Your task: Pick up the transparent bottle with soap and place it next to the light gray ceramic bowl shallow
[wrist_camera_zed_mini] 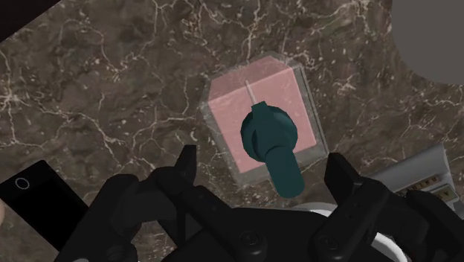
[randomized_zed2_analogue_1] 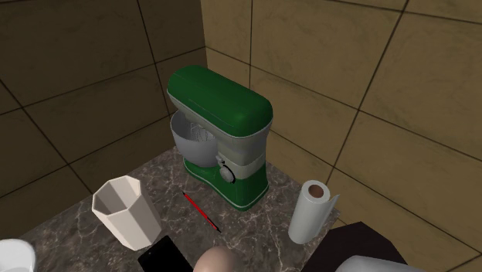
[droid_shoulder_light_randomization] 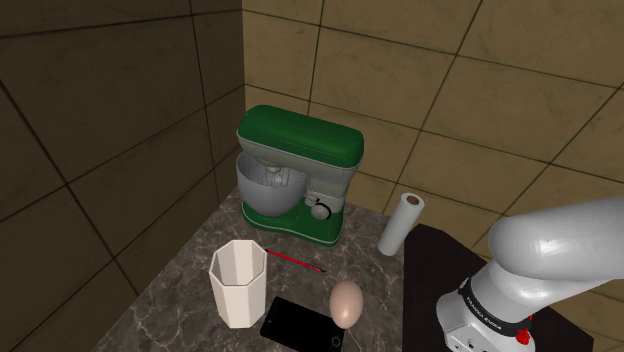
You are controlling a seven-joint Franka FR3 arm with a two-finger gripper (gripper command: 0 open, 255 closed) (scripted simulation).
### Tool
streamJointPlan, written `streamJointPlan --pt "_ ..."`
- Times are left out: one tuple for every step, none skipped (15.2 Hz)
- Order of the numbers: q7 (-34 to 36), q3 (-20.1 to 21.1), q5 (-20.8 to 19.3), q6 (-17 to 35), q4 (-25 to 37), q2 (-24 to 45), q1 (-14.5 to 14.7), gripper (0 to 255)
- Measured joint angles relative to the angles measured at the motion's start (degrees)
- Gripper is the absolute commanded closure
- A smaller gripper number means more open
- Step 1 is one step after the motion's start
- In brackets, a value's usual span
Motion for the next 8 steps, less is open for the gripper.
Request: streamJointPlan --pt "0.48 -0.79 -0.75 -0.67 0.24 0.62 0.67 0" --pt "1.05 -1.85 -1.74 -1.47 0.49 1.47 1.55 0" --pt "1.98 -3.24 -3.05 -2.53 0.81 2.59 2.93 0" --pt "2.76 -4.53 -4.29 -3.59 1.24 3.61 4.1 0" --pt "3.07 -5.06 -4.82 -4.23 1.65 3.99 4.46 0" --pt "3.23 -5.37 -5.12 -4.5 1.77 4.23 4.71 0" --pt "3.34 -5.55 -5.29 -4.68 1.85 4.36 4.86 0" --pt "3.38 -5.66 -5.4 -4.76 1.86 4.45 4.95 0"
